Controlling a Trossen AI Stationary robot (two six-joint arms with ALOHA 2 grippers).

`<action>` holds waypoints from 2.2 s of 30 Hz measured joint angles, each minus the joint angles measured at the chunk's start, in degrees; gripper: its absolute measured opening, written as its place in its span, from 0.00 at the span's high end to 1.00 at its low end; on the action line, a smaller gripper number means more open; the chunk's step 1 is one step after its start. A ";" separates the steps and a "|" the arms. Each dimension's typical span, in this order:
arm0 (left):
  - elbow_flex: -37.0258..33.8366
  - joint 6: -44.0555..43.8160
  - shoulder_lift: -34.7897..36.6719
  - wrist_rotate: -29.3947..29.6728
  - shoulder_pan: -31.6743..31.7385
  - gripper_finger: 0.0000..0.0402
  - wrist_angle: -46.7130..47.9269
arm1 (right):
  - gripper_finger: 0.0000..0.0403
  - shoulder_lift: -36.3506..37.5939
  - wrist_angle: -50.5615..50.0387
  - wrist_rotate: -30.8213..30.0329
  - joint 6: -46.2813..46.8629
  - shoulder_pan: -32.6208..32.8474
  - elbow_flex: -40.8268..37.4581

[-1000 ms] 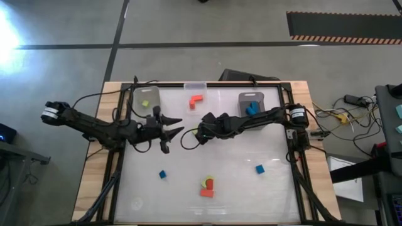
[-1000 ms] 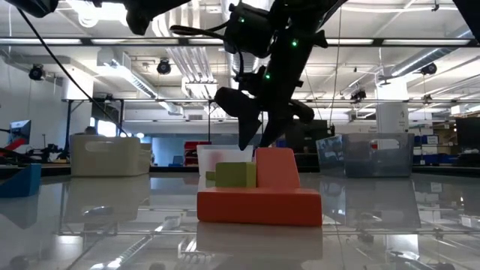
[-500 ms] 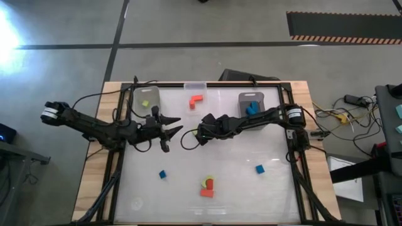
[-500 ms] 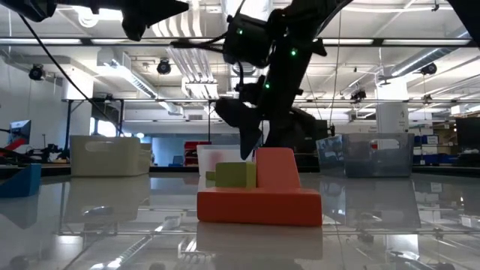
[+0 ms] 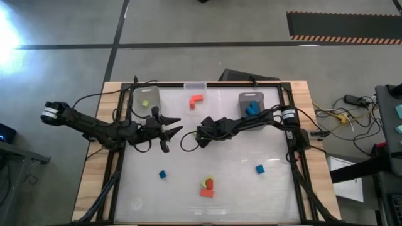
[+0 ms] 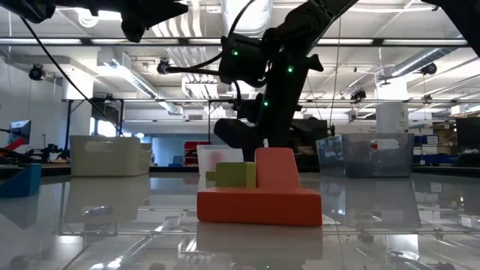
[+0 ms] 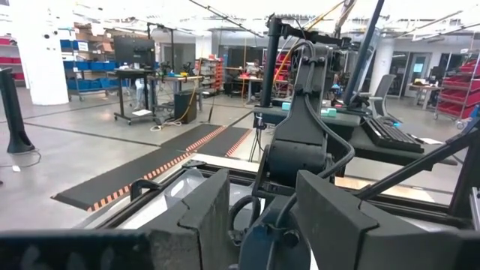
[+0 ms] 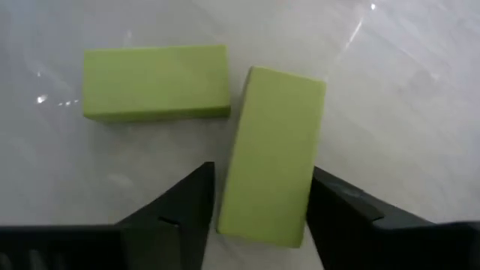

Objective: Sort & place blocks by color
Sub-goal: Put the green block into the white bin

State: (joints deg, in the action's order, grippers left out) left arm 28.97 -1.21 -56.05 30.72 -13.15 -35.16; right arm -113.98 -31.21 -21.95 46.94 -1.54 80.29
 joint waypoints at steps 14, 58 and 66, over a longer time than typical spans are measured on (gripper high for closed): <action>0.00 -2.97 -3.17 -0.14 0.00 0.65 -0.86 | 0.70 14.07 -11.46 -4.19 -13.73 2.19 -3.12; 4.56 -4.37 -26.25 -9.00 0.00 0.33 -29.87 | 0.70 26.46 96.21 12.07 -50.65 12.31 -40.88; 5.03 -2.46 -29.48 -13.39 0.04 0.31 -34.79 | 0.70 25.84 96.25 12.51 -51.10 12.35 -39.74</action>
State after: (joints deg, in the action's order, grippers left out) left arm 34.00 -3.68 -85.53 17.33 -13.10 -69.95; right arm -88.14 65.04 -9.44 -4.16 10.81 40.55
